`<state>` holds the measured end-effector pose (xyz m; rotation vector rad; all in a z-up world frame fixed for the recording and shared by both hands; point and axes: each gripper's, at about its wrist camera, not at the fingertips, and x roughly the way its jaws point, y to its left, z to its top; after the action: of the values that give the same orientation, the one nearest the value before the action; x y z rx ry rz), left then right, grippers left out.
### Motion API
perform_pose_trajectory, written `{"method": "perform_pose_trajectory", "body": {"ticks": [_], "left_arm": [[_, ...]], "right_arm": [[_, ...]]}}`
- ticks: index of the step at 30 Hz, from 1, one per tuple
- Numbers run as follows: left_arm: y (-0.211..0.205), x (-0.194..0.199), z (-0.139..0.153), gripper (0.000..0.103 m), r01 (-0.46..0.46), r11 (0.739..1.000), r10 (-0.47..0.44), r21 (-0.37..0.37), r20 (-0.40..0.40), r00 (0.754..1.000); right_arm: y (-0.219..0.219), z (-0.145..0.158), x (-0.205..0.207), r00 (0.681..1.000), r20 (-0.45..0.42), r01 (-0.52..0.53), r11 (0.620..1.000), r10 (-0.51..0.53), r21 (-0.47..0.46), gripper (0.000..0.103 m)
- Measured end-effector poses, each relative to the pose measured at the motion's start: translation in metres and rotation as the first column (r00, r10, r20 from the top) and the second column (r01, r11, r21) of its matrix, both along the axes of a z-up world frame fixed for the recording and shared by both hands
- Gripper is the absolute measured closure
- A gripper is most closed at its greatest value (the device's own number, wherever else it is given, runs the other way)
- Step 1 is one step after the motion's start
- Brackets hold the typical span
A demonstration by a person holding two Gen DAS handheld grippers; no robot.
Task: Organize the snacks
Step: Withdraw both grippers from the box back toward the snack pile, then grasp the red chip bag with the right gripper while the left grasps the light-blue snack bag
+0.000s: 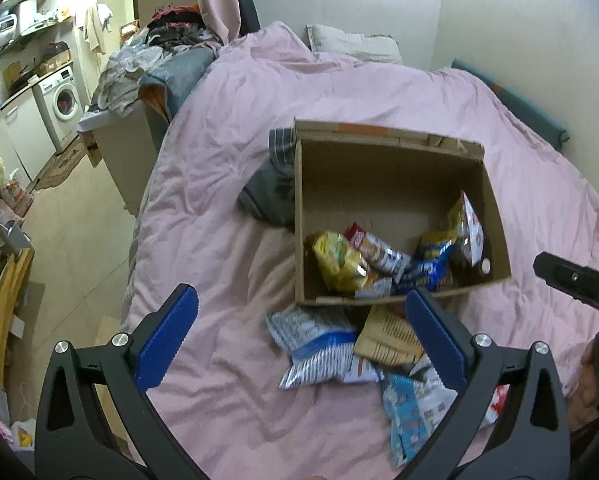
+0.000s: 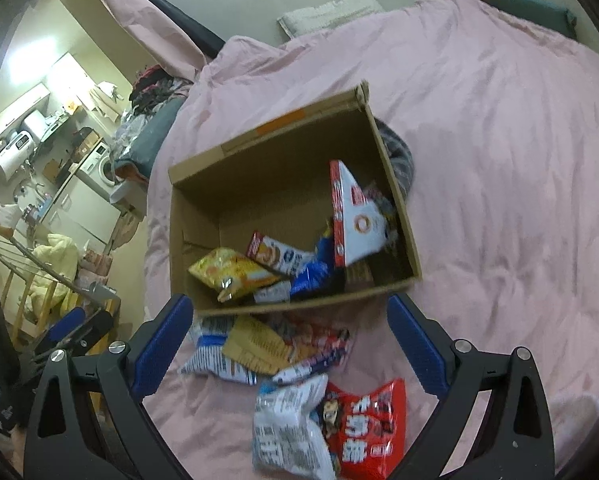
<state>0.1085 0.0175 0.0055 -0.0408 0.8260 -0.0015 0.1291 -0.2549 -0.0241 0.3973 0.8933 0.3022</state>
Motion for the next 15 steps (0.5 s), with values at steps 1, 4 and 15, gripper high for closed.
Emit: {"method": "perform_pose_trajectory", "body": {"ticks": [1, 4, 15], "left_arm": [[0.001, -0.003, -0.003, 0.000, -0.003, 1.000, 0.003, 0.004, -0.004, 1.000], [0.007, -0.009, -0.016, 0.000, -0.020, 1.000, 0.019, -0.012, -0.039, 0.999], [0.032, -0.005, -0.041, 0.000, -0.123, 0.987, 0.107, -0.102, -0.144, 0.984]], "right_arm": [[-0.001, -0.004, -0.003, 1.000, -0.015, -0.001, 1.000, 0.001, 0.002, 0.003], [-0.003, -0.013, -0.007, 0.999, -0.051, -0.008, 1.000, 0.008, 0.005, 0.003], [-0.022, -0.057, -0.013, 0.976, -0.215, -0.008, 0.999, 0.016, 0.039, 0.003]]}}
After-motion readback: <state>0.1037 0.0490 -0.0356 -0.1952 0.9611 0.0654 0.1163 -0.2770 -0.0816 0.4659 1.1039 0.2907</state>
